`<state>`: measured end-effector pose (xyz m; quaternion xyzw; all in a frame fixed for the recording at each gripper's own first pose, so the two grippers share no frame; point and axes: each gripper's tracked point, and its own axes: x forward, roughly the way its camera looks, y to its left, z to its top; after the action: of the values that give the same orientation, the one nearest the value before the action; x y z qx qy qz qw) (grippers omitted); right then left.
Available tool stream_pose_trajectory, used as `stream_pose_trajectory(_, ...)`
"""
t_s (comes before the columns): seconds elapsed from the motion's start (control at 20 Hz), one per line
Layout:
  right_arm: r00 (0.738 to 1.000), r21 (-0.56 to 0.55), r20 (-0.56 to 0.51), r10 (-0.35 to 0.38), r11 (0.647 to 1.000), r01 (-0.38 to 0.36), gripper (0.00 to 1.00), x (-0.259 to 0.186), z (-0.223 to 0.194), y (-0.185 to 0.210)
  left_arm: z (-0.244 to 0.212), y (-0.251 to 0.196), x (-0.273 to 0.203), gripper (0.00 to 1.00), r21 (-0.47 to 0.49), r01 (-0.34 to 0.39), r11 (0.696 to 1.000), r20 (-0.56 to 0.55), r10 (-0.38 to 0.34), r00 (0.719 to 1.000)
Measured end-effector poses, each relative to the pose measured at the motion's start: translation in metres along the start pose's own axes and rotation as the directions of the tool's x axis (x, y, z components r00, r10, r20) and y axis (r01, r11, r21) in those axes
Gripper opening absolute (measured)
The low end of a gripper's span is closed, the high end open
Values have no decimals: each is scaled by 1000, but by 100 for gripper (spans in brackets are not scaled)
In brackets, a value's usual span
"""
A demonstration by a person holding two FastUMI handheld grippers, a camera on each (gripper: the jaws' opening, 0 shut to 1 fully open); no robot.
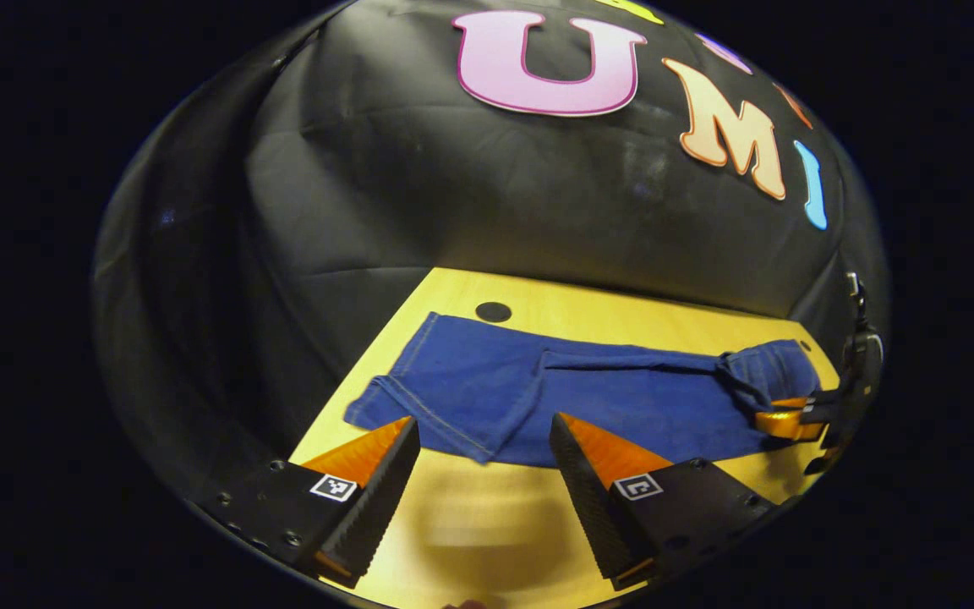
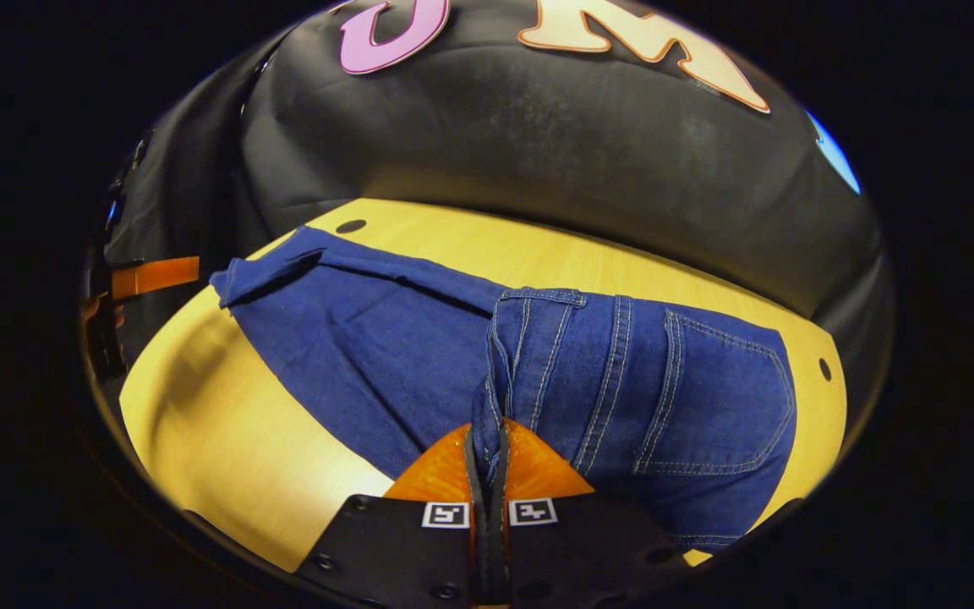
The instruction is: Grasp the waist and the cuffs of the jeans and fold them to make the two legs overlap; first hold the waist and fold one-third of the jeans toward the cuffs, then hold the cuffs and fold the remaining one-third in the same direction to finish folding.
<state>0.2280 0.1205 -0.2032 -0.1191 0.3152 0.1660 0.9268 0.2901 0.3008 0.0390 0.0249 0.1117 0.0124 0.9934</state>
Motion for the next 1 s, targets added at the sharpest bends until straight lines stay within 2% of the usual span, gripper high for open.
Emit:
stream_pose_trajectory(0.25, 999, -4, -38, -11, 1000, 10, 3, 1, -2, -1, -15, 34, 25, 94, 34, -19, 999, -48, 21, 999)
stream_pose_trajectory(0.4, 998, 3, -53, -17, 1000, 18, 3, 2, -2, -1, -21, 46, 37, 94, 80, -5, 997, -64, 10, 998)
stream_pose_trajectory(0.7, 998, 20, -52, -28, 999, 30, 2, 2, -4, -4, -31, 37, 56, 94, 106, 62, 992, -99, -51, 994)
stream_pose_trajectory(0.8, 998, 22, -52, -33, 999, 34, 3, 2, -3, -5, -33, 26, 61, 94, 93, 94, 991, -105, -84, 991)
stream_pose_trajectory(1.0, 998, 25, -53, -37, 999, 38, 3, 2, -2, -5, -36, 20, 66, 93, 61, 114, 992, -107, -107, 989)
